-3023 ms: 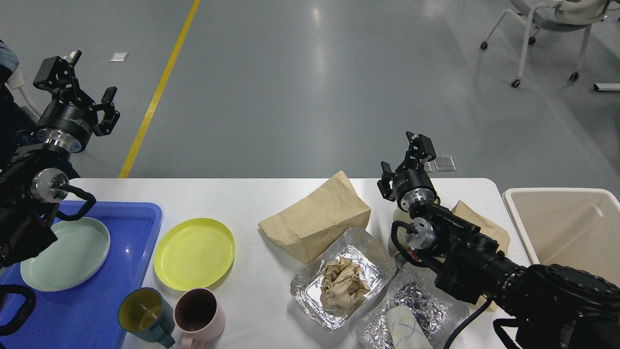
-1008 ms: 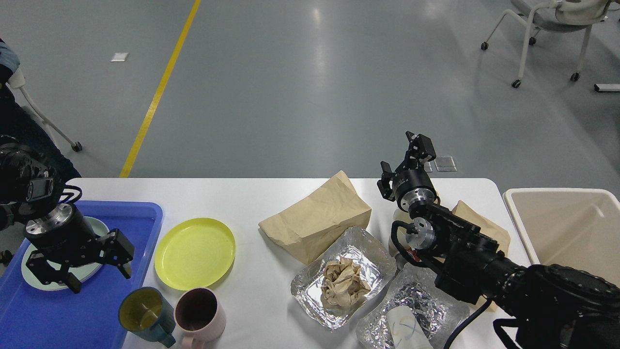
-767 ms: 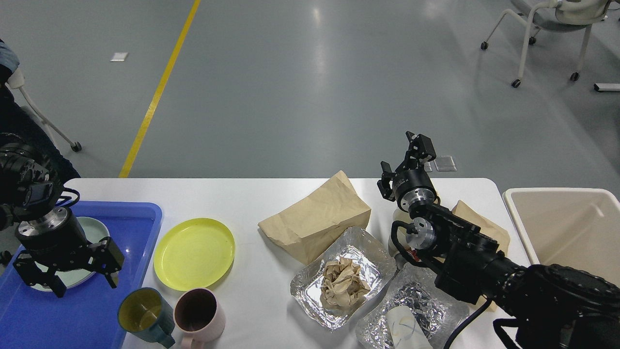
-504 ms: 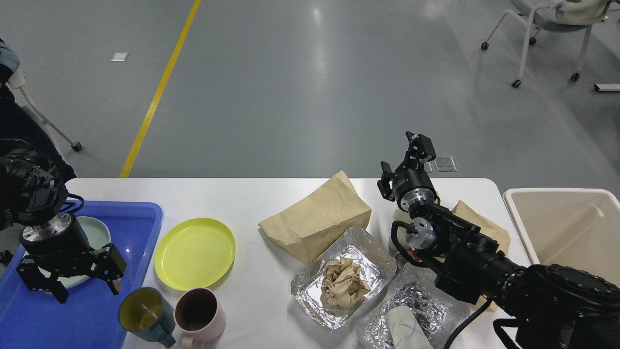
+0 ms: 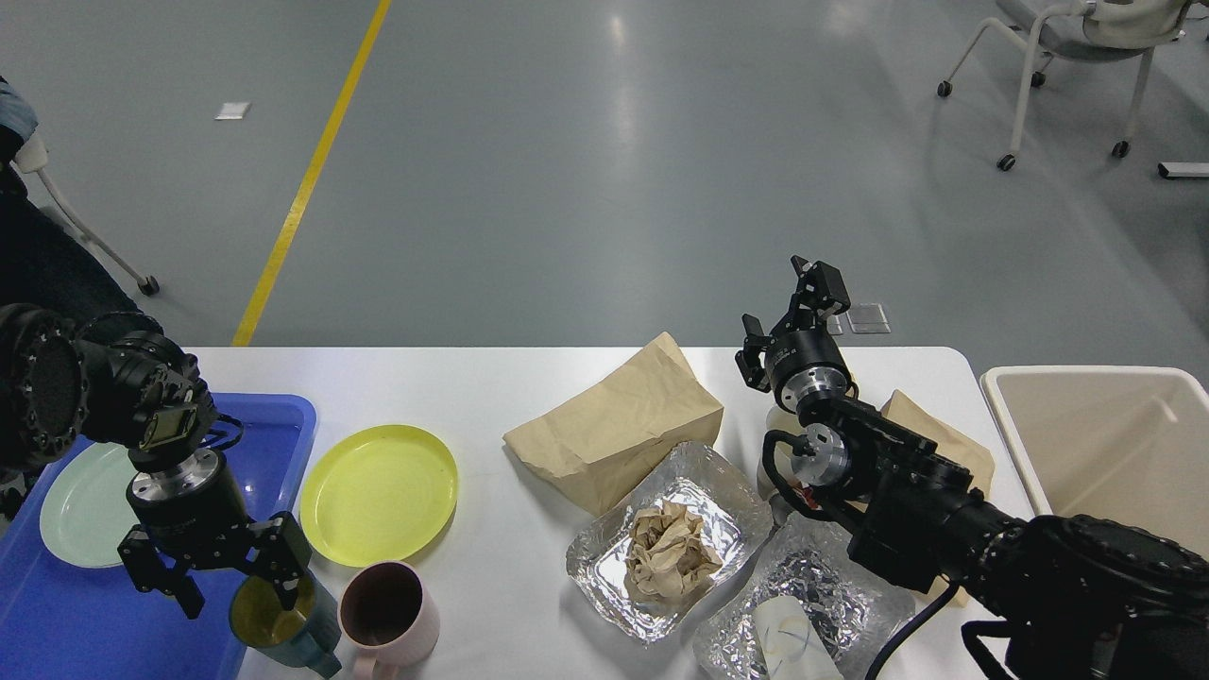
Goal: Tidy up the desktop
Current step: 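Grasp the olive-green cup with the left gripper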
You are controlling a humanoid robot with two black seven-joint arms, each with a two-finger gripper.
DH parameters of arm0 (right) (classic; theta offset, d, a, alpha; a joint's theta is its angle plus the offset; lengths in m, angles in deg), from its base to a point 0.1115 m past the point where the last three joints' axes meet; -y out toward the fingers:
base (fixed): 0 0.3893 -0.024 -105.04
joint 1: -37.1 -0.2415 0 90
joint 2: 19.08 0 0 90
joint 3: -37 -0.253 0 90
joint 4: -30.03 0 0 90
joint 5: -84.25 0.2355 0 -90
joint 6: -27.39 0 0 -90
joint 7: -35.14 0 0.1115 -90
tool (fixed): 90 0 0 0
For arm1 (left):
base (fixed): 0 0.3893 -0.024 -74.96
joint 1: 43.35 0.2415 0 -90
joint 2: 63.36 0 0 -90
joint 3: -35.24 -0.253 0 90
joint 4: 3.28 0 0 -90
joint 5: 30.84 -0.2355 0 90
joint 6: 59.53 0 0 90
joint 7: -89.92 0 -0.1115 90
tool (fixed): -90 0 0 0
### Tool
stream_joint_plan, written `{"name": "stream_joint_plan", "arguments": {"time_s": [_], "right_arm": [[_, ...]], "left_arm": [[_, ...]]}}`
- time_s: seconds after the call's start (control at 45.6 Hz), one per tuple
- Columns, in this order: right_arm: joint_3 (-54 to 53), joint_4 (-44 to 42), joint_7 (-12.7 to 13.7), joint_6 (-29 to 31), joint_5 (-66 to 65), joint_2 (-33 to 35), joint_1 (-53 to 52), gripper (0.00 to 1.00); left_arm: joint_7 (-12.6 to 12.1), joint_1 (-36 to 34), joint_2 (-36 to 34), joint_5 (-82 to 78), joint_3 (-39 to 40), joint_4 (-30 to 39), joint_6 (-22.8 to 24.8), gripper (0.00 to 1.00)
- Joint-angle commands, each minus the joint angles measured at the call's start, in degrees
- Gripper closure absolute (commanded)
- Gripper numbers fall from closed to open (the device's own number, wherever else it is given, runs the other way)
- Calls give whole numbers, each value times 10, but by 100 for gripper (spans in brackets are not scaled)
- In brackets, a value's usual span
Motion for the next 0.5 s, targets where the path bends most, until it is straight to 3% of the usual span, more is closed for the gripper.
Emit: {"name": "stream_joint_plan", "arguments": {"time_s": [0.0, 0.219, 0.394, 0.482], "right_arm": [[0, 0, 0, 0, 0, 0, 0, 0], [-1, 0, 0, 0, 0, 0, 0, 0], [0, 0, 0, 0, 0, 0, 0, 0], [0, 0, 0, 0, 0, 0, 0, 0]], "left_arm": [[0, 3, 1, -1, 1, 0, 0, 10], [-5, 9, 1, -2, -2, 0, 0, 26], [-13, 11, 2, -2, -1, -1, 0, 32], [-13, 14, 2, -2, 1, 0, 0, 42]]}}
